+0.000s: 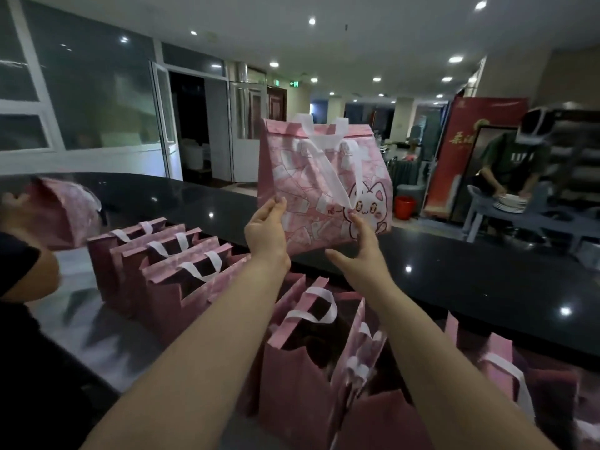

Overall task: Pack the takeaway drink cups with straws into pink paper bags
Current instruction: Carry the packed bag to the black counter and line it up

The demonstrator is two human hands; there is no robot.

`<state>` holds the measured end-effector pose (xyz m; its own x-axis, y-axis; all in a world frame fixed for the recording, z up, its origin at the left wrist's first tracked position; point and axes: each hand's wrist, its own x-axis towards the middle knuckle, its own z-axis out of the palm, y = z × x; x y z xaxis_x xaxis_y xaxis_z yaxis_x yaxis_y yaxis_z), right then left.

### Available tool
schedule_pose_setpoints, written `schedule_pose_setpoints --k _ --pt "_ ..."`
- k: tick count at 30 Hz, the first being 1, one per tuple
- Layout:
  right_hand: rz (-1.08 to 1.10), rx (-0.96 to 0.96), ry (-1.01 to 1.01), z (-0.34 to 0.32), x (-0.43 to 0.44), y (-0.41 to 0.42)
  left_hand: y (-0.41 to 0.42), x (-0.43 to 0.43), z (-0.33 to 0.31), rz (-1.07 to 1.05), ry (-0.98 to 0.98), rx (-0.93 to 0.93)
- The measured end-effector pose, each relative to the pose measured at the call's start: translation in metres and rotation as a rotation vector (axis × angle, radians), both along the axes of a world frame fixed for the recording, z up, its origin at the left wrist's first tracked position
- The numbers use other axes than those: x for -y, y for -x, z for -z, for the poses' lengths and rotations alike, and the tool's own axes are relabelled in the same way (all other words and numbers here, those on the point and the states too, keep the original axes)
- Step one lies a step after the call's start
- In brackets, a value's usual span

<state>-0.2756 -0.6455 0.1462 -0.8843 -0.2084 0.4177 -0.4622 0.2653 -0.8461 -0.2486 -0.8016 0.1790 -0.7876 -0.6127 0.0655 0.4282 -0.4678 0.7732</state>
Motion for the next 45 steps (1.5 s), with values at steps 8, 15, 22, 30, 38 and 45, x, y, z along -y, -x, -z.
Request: schedule_pose_setpoints --k 8,15,22,30,38,45 --pt "-0.11 0.139 0.037 0.019 0.033 0.11 0.124 0.02 0.021 0.011 0.031 0.05" --pt "-0.189 0.336 0.015 0.053 0.06 0.192 0.199 0.032 0.062 0.11 0.12 0.168" --pt "0.141 0.338 -0.021 0.079 0.084 0.218 0.216 0.055 0.097 0.291 0.456 0.201" --pt "0.294 0.367 -0.044 0.067 0.1 0.219 0.256 0.149 0.09 0.058 0.826 0.243" --pt "0.432 0.322 0.035 0.068 0.142 0.241 0.305 0.162 0.104 0.281 0.993 0.282" --pt "0.379 0.276 -0.032 0.062 0.216 0.283 0.316 0.239 0.09 0.102 1.02 0.278"
